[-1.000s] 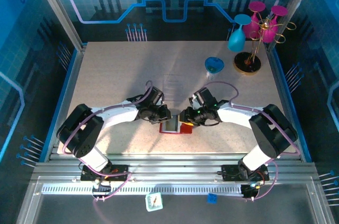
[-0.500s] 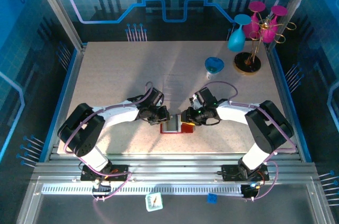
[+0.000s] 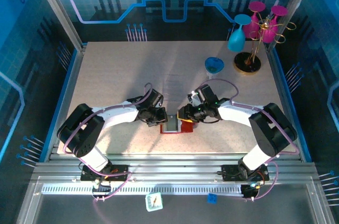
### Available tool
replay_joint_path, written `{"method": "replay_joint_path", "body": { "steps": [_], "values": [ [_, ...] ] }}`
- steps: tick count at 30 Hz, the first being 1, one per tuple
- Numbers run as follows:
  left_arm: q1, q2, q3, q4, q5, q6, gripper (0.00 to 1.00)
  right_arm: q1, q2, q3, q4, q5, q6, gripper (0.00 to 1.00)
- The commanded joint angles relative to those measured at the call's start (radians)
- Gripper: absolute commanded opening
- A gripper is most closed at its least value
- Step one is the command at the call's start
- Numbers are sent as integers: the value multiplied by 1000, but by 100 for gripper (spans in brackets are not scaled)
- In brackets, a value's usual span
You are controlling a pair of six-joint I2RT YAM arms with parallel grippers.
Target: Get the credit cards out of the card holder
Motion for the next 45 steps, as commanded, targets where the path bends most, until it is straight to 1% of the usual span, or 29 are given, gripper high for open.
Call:
{"method": "replay_joint_path", "body": {
  "steps": [1, 16, 19, 25, 33, 45],
  "values": [
    [8, -18, -20, -38, -12, 22, 10, -9, 20, -21, 96, -72, 36, 41],
    [7, 1, -38, -29, -10, 19, 9, -8, 122, -24, 139, -106, 58, 36],
    [7, 2, -42, -29, -8, 19, 9, -8, 131, -26, 141, -108, 58, 32],
    [8, -3, -48, -23, -11, 13, 8, -8, 158, -30, 145, -117, 54, 26],
    [8, -1, -47, -28, -11, 12, 7, -7, 179, -29, 134, -111, 42, 25],
    [8, 0, -49, -25, -8, 10, 6, 0, 192, -61, 233, -150, 91, 20]
  ]
}}
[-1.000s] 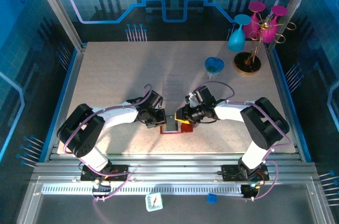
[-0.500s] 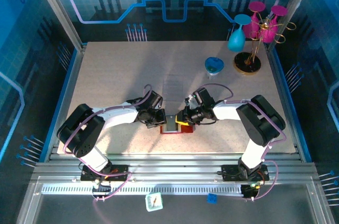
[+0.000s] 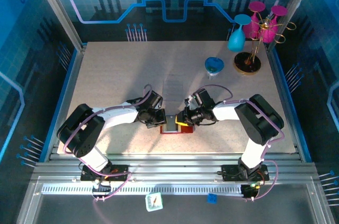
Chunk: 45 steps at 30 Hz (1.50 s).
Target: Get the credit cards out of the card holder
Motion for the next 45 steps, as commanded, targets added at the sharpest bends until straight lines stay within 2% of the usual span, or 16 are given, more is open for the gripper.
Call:
{"method": "replay_joint_path", "body": {
  "steps": [1, 19, 35, 45],
  "values": [
    [7, 0, -24, -31, -8, 9, 6, -1, 21, -22, 40, -36, 22, 19],
    [8, -17, -31, -37, -17, 10, 6, -5, -3, -38, 41, -18, 24, 7],
    [8, -18, -30, -47, -22, 7, 6, -45, -38, -46, -23, -16, -21, 5],
    [8, -20, -23, -54, -27, 12, 6, -72, -84, -34, -172, 18, -112, 5]
  ]
}}
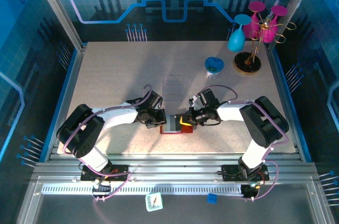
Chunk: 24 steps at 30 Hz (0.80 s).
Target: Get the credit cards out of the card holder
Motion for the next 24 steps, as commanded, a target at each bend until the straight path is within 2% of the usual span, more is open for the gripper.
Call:
{"method": "replay_joint_path", "body": {
  "steps": [1, 11, 24],
  "values": [
    [7, -15, -17, -58, -26, 12, 6, -20, -31, -1, -106, 30, -62, 5],
    [8, -19, -21, -50, -24, 10, 7, -31, -87, 43, -283, 115, -164, 5],
    [8, -20, -15, -53, -19, 14, 6, -39, -108, 83, -365, 148, -204, 4]
  ]
}}
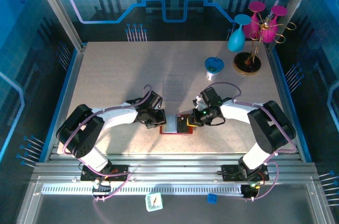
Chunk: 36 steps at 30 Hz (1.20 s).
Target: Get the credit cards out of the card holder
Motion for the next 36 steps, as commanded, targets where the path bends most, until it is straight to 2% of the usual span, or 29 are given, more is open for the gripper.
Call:
{"method": "replay_joint_path", "body": {
  "steps": [1, 5, 15, 36],
  "values": [
    [7, -19, -16, -49, -19, 14, 6, -14, -26, 34, -66, 27, -31, 4],
    [8, -21, -21, -44, -18, 7, 7, -15, -41, 33, -61, 24, -24, 4],
    [8, -20, -21, -36, -15, 2, 7, -15, -32, 1, 64, -87, 66, 10],
    [7, -18, -35, -18, -12, -2, 7, -7, -2, -17, 100, -83, 90, 13]
  ]
}}
